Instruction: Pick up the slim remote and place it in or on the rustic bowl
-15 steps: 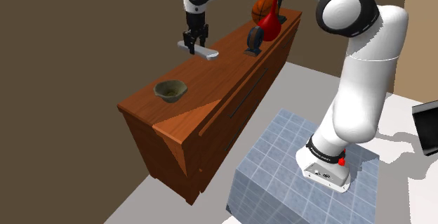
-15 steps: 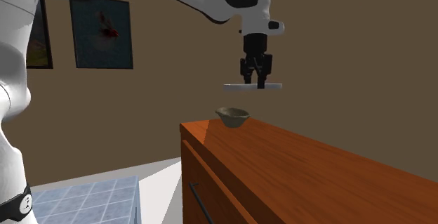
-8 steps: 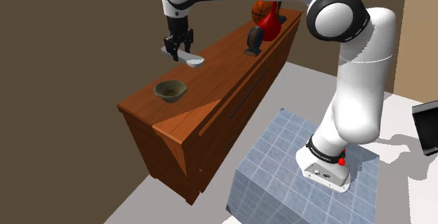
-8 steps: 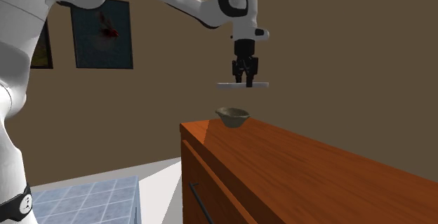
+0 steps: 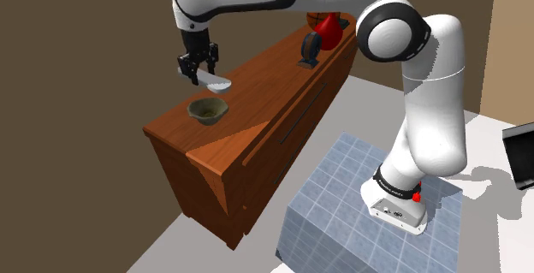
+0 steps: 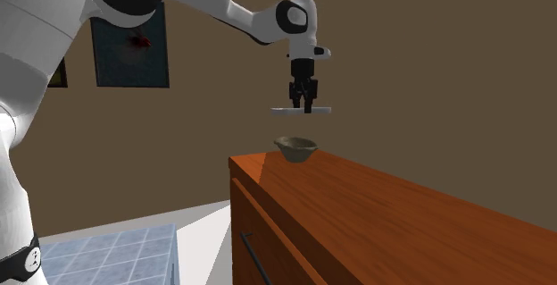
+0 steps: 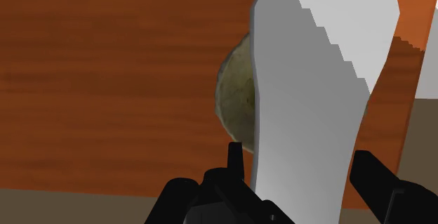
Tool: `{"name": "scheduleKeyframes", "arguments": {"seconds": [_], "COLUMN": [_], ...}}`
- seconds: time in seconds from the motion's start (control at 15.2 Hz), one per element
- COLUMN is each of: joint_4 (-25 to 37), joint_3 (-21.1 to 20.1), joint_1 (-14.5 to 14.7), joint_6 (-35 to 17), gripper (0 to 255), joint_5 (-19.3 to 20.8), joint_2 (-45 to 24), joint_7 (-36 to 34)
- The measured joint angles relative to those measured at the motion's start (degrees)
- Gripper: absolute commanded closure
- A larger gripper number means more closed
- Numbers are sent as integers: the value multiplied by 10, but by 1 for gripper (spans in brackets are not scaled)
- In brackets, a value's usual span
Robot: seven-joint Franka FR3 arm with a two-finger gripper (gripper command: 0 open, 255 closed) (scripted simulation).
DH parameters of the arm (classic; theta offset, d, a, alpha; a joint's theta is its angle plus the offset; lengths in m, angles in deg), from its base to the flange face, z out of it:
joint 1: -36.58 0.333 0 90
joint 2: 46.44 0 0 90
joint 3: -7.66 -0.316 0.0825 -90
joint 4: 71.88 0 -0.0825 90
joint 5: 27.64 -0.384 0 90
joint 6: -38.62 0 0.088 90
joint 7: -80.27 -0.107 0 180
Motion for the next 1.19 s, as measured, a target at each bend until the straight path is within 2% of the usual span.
{"name": "scheduleKeyframes", "arguments": {"seconds": [0.73,1.12,1.19], "joint_4": [-83,-91,-91], "joint_3": [0,0,0], "joint_1": [-1,0,0], "joint_6": [-83,-92,-93], "gripper": [255,255,0], "joint_5": [1,1,1], "joint_2": [0,-1,-1], "joint_7": [-3,-4,-4]}}
